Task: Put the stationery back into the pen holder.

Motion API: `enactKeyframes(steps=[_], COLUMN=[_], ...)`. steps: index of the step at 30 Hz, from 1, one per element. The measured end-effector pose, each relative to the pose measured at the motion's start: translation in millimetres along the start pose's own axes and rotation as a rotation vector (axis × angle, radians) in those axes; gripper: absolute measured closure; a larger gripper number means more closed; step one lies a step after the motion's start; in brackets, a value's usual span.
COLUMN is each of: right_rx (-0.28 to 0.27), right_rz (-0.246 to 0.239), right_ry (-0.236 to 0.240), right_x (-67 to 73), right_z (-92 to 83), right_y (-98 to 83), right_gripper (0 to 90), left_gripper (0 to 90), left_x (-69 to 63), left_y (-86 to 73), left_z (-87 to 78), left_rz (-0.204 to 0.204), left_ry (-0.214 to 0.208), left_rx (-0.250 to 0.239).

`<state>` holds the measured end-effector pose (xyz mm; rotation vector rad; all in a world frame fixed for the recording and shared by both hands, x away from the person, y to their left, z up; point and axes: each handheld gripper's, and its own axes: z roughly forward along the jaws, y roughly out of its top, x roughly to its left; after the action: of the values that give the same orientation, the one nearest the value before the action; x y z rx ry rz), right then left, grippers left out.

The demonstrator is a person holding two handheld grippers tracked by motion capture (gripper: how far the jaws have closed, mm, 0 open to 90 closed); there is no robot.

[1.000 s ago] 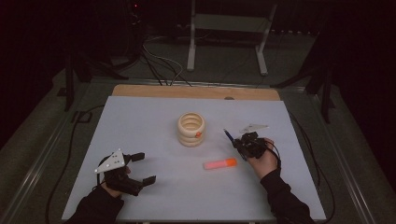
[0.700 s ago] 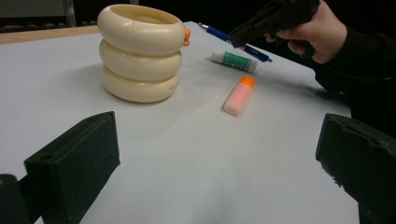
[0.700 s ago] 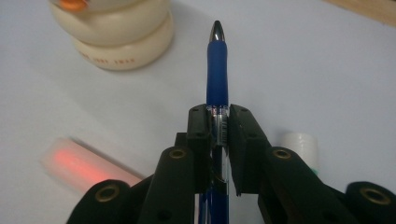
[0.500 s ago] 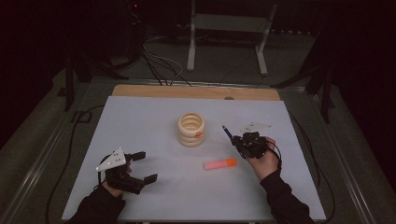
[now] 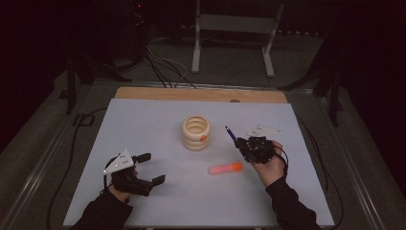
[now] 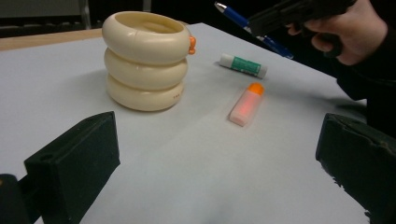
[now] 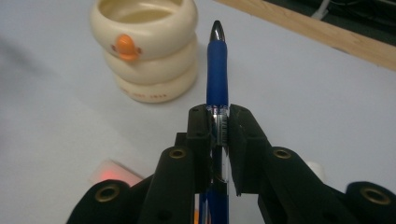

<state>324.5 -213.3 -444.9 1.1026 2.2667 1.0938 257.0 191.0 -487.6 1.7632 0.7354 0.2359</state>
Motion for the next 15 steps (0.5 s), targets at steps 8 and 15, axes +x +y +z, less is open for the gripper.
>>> enactKeyframes(steps=[8,15], right_rx=[-0.014,-0.033], right_rz=[-0.024,-0.051], right_ry=[0.060,0.095], right_x=[16.7,31.1], right_z=[-5.5,-5.4], right_y=[1.0,7.6], right_gripper=[79.3,79.4], left_gripper=[0.2,0.2], left_x=[-3.6,-7.7], left_y=[4.7,14.3], left_z=[8.2,16.1], left_rz=[-0.030,-0.064], left_ry=[-0.005,0.002], left_rx=[-0.011,-0.020])
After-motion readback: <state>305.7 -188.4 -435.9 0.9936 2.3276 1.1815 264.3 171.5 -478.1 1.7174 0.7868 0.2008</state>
